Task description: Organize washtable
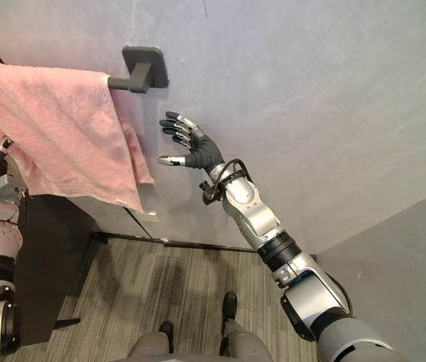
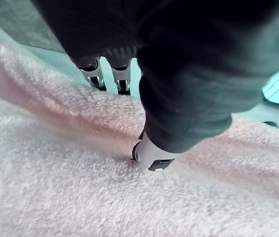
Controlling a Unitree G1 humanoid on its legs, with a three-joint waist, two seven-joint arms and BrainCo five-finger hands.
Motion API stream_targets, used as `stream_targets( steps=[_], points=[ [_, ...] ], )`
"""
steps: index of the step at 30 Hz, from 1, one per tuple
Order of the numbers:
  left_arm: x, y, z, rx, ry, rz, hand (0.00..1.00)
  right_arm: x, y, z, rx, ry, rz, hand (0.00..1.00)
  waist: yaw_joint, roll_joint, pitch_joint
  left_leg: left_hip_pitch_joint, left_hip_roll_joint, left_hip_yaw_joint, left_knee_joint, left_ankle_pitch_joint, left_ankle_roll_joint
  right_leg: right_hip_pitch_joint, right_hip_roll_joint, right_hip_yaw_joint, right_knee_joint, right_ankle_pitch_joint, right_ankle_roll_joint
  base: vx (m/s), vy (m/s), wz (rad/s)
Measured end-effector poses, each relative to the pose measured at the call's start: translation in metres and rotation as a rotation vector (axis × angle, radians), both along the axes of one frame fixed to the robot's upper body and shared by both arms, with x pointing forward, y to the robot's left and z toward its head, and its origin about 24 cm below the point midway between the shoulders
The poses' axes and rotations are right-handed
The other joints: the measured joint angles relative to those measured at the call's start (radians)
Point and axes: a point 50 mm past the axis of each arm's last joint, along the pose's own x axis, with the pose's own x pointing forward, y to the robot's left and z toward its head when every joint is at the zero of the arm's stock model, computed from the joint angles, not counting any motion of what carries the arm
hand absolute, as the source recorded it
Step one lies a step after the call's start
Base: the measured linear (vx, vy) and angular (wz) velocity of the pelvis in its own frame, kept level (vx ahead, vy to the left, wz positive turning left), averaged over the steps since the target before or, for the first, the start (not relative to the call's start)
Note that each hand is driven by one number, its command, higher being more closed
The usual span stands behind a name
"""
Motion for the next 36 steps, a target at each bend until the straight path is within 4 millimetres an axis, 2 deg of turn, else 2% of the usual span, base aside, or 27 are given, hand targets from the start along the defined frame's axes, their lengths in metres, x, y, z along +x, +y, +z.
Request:
stream_targets(
  steps=[4,9,13,15,17,20,23,27,31,33,36],
  points=[
    [-0.005,0.003,-0.007,-0.013,0.025,0.037,0.0,0.0,-0.006,-0.002,-0.013,-0.004,-0.026,0.0,0.01,-0.001,-0.006,0.017,0.0,-0.006,-0.004,0.0,0.0,0.018,-0.001,-0.005,-0.003,-0.003,0.003,-0.02,0.08,0.04],
    [-0.014,0.014,0.001,-0.031,-0.031,0.101,0.0,0.002,-0.016,0.006,0.005,-0.032,-0.066,0.0,0.019,-0.001,-0.014,0.017,0.001,-0.01,-0.008,0.002,0.0,0.018,-0.001,-0.009,-0.004,-0.014,0.013,-0.03,0.062,0.03],
    [-0.018,0.015,0.002,-0.016,-0.037,0.112,0.0,0.005,-0.025,0.011,0.01,-0.048,-0.105,0.0,0.021,0.004,-0.042,0.017,0.001,-0.01,-0.01,0.003,-0.001,0.018,-0.001,-0.011,-0.003,-0.014,0.013,0.01,0.082,0.01],
    [-0.021,0.024,0.0,-0.029,-0.026,0.146,0.0,0.007,-0.031,0.015,0.029,-0.057,-0.131,0.0,0.018,0.004,-0.052,0.022,0.0,-0.01,-0.011,0.003,-0.001,0.022,-0.002,-0.012,-0.001,-0.008,0.004,0.03,0.098,0.01],
    [-0.026,0.046,-0.003,-0.083,0.005,0.232,0.0,0.006,-0.045,0.031,0.084,-0.107,-0.181,0.0,0.014,0.004,-0.052,0.044,0.0,-0.01,-0.015,0.003,-0.001,0.042,-0.001,-0.012,0.0,-0.008,0.004,0.03,0.116,0.0],
    [-0.029,0.054,0.004,-0.073,-0.005,0.258,0.0,0.004,-0.055,0.045,0.147,-0.164,-0.224,0.0,0.013,0.0,-0.061,0.053,-0.004,-0.009,-0.015,0.003,-0.001,0.051,-0.005,-0.011,-0.003,-0.008,0.004,-0.01,0.083,0.01],
    [-0.031,0.058,0.01,-0.055,-0.009,0.266,0.0,0.002,-0.059,0.051,0.185,-0.185,-0.252,0.0,0.011,0.001,-0.08,0.055,-0.006,-0.011,-0.015,0.004,0.002,0.054,-0.007,-0.012,-0.003,-0.008,0.004,-0.03,0.092,0.02],
    [-0.028,0.056,0.014,-0.033,-0.014,0.245,0.0,0.002,-0.068,0.057,0.237,-0.201,-0.284,0.0,0.008,0.0,-0.082,0.07,-0.006,-0.026,-0.017,0.005,0.002,0.077,-0.008,-0.029,-0.004,-0.011,0.003,-0.03,0.068,0.12],
    [-0.024,0.051,0.018,0.002,-0.017,0.208,0.0,-0.01,-0.07,0.078,0.31,-0.301,-0.27,0.0,0.002,0.001,-0.087,0.071,-0.01,-0.041,-0.021,0.011,0.001,0.082,-0.013,-0.04,-0.004,-0.023,0.009,-0.04,0.054,0.11],
    [-0.017,0.036,0.029,0.053,-0.063,0.142,0.0,-0.015,-0.067,0.083,0.321,-0.331,-0.248,0.0,-0.005,0.0,-0.093,0.071,-0.013,-0.049,-0.024,0.015,0.001,0.084,-0.017,-0.048,-0.004,-0.025,0.007,-0.03,0.071,0.09],
    [-0.014,0.02,0.035,0.114,-0.102,0.067,0.0,-0.016,-0.062,0.082,0.31,-0.337,-0.218,0.0,-0.008,0.003,-0.097,0.071,-0.014,-0.049,-0.024,0.015,0.001,0.085,-0.019,-0.049,-0.004,-0.024,0.009,-0.01,0.064,0.02]
  ],
)
